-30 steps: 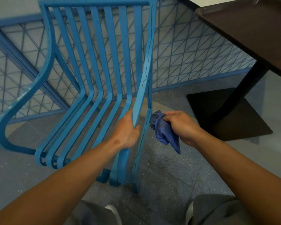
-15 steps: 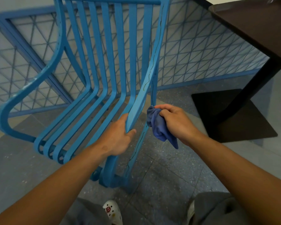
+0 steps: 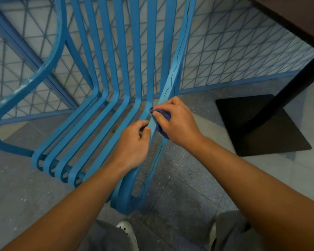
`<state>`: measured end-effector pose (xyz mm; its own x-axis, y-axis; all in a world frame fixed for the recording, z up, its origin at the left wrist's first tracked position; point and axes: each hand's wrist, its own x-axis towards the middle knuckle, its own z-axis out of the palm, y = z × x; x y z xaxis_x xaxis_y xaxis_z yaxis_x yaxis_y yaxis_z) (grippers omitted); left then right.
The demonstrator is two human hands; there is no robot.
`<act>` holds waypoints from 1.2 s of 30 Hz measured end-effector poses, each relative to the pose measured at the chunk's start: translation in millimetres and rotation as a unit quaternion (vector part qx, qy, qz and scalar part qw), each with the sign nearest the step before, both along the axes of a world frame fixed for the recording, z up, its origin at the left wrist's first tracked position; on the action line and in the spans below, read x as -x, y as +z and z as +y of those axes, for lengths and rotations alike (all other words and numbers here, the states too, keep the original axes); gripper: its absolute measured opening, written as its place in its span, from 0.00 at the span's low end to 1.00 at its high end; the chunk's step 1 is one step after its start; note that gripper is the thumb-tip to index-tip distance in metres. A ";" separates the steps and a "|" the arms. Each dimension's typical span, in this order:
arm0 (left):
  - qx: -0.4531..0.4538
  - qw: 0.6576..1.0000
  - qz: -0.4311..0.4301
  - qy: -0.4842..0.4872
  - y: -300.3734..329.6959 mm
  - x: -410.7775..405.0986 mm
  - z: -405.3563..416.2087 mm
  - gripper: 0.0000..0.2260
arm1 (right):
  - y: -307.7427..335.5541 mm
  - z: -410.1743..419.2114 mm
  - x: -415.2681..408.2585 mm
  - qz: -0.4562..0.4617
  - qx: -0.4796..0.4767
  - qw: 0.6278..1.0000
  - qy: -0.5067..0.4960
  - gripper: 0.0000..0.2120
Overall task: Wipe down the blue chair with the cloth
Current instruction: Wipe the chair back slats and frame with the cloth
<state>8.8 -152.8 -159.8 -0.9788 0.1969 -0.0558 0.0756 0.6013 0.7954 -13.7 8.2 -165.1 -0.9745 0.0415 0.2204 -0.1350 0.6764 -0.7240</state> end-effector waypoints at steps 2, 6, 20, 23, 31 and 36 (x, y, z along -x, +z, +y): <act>-0.010 1.000 0.010 0.014 -6.0 -1.3 0.6 0.07 | -2.0 4.5 9.9 0.016 -0.009 1.000 -0.013 0.10; 0.004 1.000 0.000 0.029 -10.9 -0.2 0.5 0.16 | 0.0 19.9 29.8 0.023 -0.007 0.998 -0.062 0.11; -0.051 0.997 -0.010 0.060 -11.2 0.0 2.1 0.13 | -2.9 29.7 28.2 0.035 -0.004 0.999 -0.013 0.09; -0.087 0.994 -0.023 0.066 -8.6 -0.3 -1.2 0.12 | -2.1 20.3 13.5 0.018 -0.006 1.000 -0.008 0.09; -0.107 0.990 0.015 0.089 -12.2 -6.3 -6.1 0.16 | -0.8 3.4 -22.6 0.023 -0.054 0.997 0.056 0.10; -0.012 0.998 0.066 0.012 -3.4 -4.2 -1.7 0.13 | 11.5 24.5 36.7 0.011 -0.021 0.998 -0.056 0.09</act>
<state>13.1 -154.4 -163.3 -0.9816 0.1737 0.0788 0.1673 0.5855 0.7933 -50.5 32.7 -153.6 -0.9593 0.1410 0.2448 -0.0713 0.7176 -0.6928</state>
